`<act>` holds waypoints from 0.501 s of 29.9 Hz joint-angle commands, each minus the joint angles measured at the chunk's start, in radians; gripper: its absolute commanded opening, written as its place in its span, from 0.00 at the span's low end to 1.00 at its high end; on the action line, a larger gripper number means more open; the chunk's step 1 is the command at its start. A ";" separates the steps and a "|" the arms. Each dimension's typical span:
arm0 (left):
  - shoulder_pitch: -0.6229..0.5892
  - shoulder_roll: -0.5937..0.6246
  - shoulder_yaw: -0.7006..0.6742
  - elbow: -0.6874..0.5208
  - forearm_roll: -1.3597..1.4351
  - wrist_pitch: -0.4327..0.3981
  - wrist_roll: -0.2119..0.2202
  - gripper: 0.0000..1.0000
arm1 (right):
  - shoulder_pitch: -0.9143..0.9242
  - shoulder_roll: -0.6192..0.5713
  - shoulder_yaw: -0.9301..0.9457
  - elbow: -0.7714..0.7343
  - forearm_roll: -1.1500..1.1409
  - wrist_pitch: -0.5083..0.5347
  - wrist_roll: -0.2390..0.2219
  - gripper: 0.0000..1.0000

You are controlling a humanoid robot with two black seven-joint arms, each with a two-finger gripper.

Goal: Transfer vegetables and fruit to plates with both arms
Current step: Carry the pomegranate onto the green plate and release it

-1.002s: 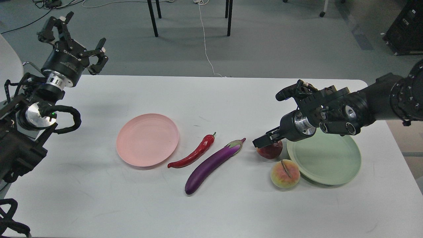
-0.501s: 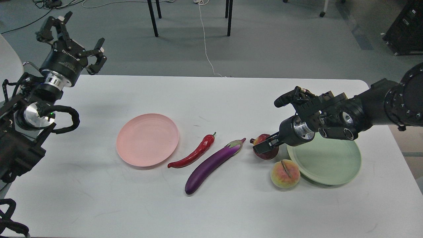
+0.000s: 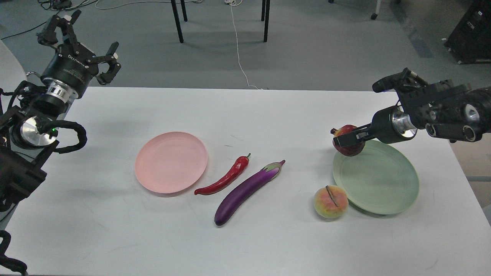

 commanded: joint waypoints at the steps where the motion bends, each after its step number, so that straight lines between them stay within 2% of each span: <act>1: 0.000 -0.007 0.000 -0.005 -0.001 0.003 0.003 0.98 | -0.032 -0.063 0.005 -0.003 -0.038 -0.001 0.000 0.72; 8: 0.000 -0.004 0.000 -0.013 0.000 0.005 0.003 0.98 | -0.177 -0.080 0.006 -0.091 -0.040 -0.044 0.000 0.80; 12: 0.000 -0.003 0.000 -0.015 -0.001 0.005 0.003 0.98 | -0.196 -0.081 0.047 -0.095 -0.029 -0.062 0.000 0.91; 15: 0.000 -0.001 0.000 -0.021 0.000 0.006 0.003 0.98 | -0.194 -0.083 0.090 -0.088 -0.026 -0.062 0.000 0.95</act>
